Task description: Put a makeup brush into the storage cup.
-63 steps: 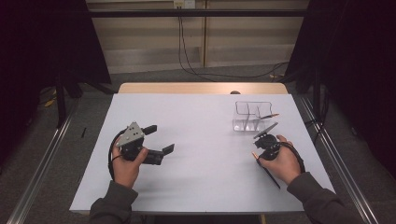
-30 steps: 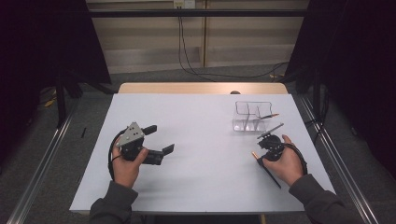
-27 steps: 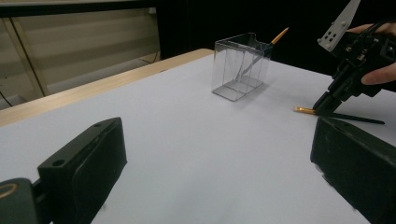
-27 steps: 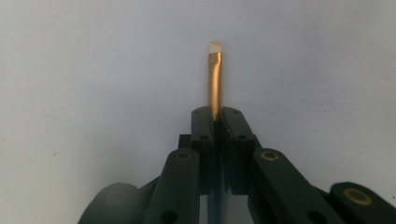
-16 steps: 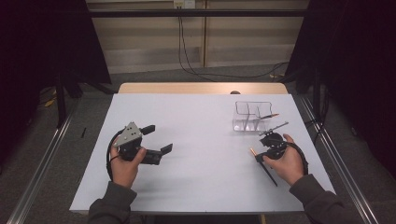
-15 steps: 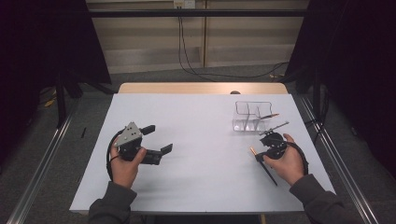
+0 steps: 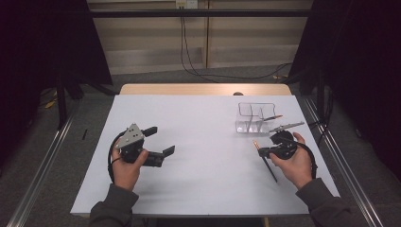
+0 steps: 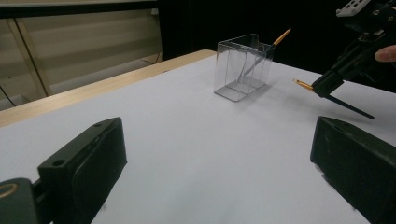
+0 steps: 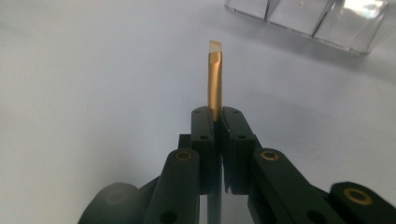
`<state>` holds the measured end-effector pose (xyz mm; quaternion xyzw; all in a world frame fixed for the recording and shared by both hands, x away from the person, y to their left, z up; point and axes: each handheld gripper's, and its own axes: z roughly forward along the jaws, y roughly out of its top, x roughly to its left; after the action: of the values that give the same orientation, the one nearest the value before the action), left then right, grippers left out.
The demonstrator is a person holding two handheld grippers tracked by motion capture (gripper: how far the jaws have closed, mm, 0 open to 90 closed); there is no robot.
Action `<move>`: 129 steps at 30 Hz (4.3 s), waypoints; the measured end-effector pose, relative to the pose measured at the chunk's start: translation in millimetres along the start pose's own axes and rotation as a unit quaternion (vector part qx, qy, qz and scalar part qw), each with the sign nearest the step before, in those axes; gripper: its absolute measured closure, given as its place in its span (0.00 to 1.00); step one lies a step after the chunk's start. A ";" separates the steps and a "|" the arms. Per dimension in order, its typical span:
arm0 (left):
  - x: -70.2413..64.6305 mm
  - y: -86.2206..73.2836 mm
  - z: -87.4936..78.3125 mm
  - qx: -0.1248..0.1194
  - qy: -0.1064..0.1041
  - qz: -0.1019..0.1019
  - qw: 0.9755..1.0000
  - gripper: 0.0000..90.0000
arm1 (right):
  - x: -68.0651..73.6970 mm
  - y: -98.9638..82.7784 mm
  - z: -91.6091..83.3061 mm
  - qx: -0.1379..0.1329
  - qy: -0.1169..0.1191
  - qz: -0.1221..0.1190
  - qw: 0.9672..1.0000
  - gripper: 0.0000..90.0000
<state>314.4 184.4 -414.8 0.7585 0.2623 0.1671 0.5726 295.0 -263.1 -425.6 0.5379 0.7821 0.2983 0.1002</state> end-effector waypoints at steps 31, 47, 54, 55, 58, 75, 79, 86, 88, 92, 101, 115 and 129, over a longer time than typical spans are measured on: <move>0.9 -0.6 0.5 -0.004 -0.008 -0.004 1.000 0.04 | -1.2 -6.2 -33.7 -0.223 0.020 -0.010 0.975 0.95; 0.8 -0.6 0.1 0.000 -0.003 -0.003 1.000 0.04 | 1.4 -3.9 -50.4 -0.300 0.013 -0.013 0.954 0.95; 1.1 -0.6 0.0 -0.004 -0.007 -0.004 1.000 0.04 | 0.7 -2.5 -58.4 -0.334 0.008 -0.010 0.942 0.95; 0.8 -0.3 -0.3 -0.002 -0.001 -0.003 1.000 0.04 | 0.6 -2.3 -59.4 -0.336 0.005 -0.013 0.942 0.95; 0.7 -0.4 -0.2 -0.001 0.000 -0.003 1.000 0.04 | 0.9 -2.1 -62.4 -0.345 0.004 -0.013 0.939 0.95; 1.0 -0.6 -0.2 0.000 -0.001 -0.003 1.000 0.04 | 2.9 -1.4 -73.5 -0.424 -0.027 -0.022 0.905 0.95; 1.1 -0.9 0.0 0.001 -0.001 -0.004 1.000 0.04 | 1.9 0.5 -72.0 -0.428 -0.030 -0.024 0.903 0.95; 1.8 -1.3 0.0 -0.002 -0.004 -0.004 1.000 0.04 | -0.8 5.1 -67.7 -0.432 -0.032 -0.021 0.901 0.95; 1.9 -1.6 0.0 -0.003 -0.004 -0.006 1.000 0.04 | -1.7 6.6 -66.2 -0.432 -0.034 -0.020 0.901 0.95; 2.0 -2.0 0.5 -0.005 -0.006 -0.008 1.000 0.04 | -3.8 10.2 -63.2 -0.432 -0.031 -0.019 0.901 0.95; 2.3 -2.1 -0.2 0.000 -0.001 -0.005 1.000 0.04 | -9.3 16.2 -59.2 -0.434 -0.038 -0.011 0.900 0.94; 3.3 -3.2 0.4 0.002 -0.004 -0.004 1.000 0.04 | -18.1 25.3 -58.0 -0.443 -0.041 -0.013 0.896 0.94; 3.7 -3.9 1.0 0.002 -0.005 -0.004 1.000 0.04 | -25.0 35.0 -52.7 -0.446 -0.046 -0.007 0.894 0.94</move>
<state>317.1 186.5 -419.0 0.7596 0.2623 0.1604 0.5731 307.3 -296.1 -367.3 0.4442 0.5649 0.5904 0.3675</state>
